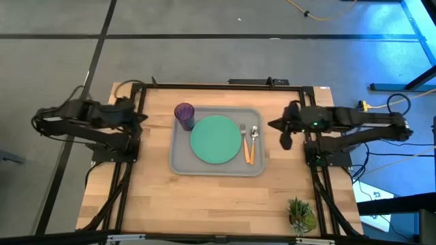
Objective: Pick and place plate/cup/fork/spoon on tray
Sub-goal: Return to Home position
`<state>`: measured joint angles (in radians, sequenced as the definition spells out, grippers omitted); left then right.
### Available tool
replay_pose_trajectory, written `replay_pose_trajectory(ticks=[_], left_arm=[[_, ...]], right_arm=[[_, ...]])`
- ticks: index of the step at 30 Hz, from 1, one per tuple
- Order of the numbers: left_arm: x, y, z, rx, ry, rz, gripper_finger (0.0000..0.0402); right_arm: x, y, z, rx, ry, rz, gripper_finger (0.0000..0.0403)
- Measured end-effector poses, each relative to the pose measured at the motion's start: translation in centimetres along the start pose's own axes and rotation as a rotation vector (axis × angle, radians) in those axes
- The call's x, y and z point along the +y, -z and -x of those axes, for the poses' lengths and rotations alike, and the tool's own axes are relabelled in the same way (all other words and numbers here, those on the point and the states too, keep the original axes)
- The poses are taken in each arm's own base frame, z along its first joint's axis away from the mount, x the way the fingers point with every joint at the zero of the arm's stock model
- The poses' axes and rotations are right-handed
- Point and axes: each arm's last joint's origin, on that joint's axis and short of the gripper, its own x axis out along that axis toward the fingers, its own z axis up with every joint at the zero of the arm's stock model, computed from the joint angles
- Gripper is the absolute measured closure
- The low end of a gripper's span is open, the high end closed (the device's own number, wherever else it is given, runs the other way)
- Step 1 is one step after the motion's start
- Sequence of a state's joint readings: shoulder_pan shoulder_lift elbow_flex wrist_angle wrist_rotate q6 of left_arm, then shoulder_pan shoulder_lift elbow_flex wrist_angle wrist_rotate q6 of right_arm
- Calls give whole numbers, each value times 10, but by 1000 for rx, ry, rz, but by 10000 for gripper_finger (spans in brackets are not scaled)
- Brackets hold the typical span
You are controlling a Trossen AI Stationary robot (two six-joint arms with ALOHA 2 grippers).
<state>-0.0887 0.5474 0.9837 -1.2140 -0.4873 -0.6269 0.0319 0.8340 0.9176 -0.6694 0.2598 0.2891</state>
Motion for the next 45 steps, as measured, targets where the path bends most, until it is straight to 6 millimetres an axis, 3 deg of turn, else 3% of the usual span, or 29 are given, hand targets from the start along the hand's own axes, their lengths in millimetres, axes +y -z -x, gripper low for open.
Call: replay_pose_trajectory(ticks=[10, 18, 24, 36, 45], left_arm=[[44, 18, 46, -323, 175, 116, 401], [62, 28, 61, -457, 211, 38, 401], [81, 43, 75, -562, 269, 78, 401], [78, 40, 77, -591, 328, 10, 401], [61, 37, 54, -628, 333, -28, 401]], right_arm=[[-15, 30, 27, -232, -100, -45, 402], [-25, 61, 29, -421, -179, -85, 402], [-29, 78, 32, -503, -240, -87, 402], [-36, 98, 44, -614, -340, -46, 402], [-35, 121, 20, -627, -374, -20, 402]])
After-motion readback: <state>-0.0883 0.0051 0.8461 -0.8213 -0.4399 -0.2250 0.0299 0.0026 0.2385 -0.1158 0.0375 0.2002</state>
